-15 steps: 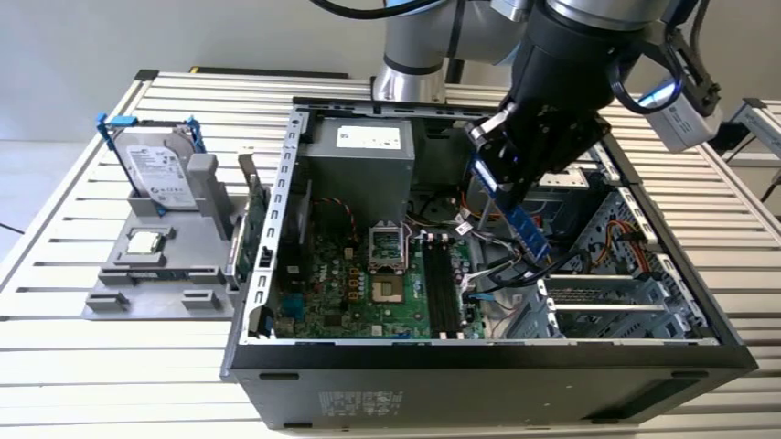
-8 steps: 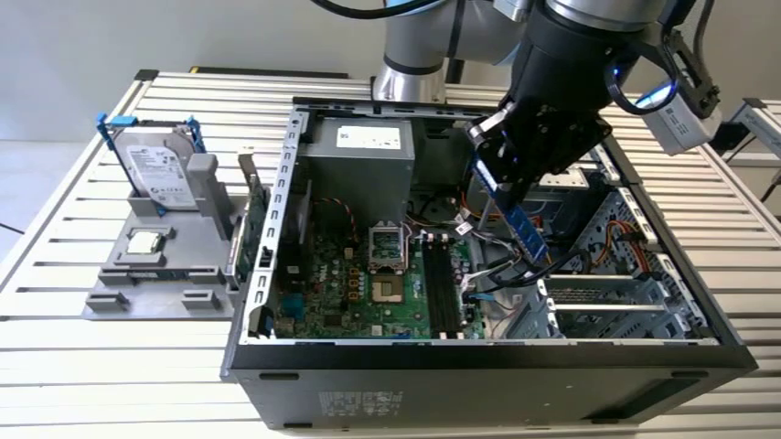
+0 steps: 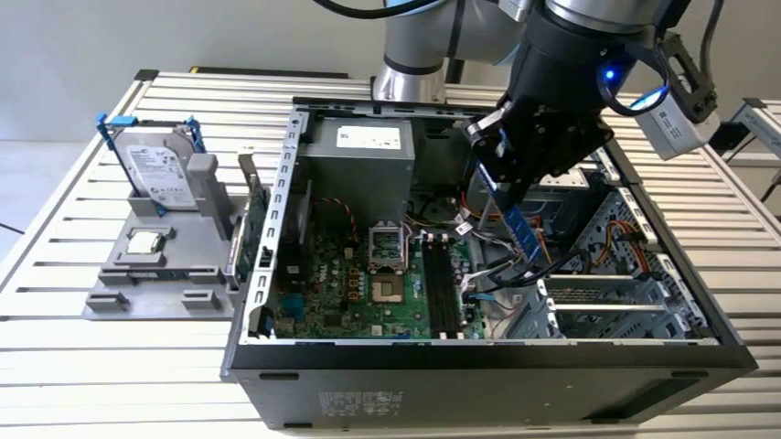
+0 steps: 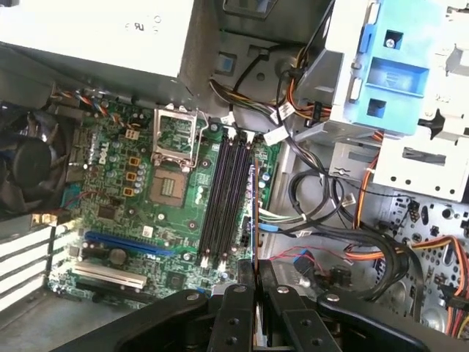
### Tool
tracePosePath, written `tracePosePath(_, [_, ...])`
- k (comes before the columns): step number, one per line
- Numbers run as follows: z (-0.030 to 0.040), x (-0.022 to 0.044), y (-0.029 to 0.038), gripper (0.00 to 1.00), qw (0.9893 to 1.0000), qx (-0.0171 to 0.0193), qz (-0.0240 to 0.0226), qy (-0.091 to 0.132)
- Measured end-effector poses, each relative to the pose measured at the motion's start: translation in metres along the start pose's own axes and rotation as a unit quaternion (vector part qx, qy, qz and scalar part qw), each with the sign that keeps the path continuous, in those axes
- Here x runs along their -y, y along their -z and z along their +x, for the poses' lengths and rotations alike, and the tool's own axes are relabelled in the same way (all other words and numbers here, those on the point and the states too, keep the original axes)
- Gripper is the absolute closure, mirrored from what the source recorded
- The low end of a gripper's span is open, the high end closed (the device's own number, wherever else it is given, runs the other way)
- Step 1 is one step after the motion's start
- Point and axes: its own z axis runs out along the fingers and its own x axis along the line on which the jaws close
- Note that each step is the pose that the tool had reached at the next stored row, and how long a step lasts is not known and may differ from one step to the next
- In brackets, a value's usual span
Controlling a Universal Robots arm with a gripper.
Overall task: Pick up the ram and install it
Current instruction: 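Insert the ram into the slot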
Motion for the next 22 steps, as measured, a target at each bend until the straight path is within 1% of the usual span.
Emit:
tracePosePath(10, [0.0000, 0.0000, -0.0010, 1.00, 0.9996, -0.0001, -0.0007, -0.028])
tracePosePath(22, [0.0000, 0.0000, -0.0019, 1.00, 0.9983, -0.0002, -0.0015, -0.059])
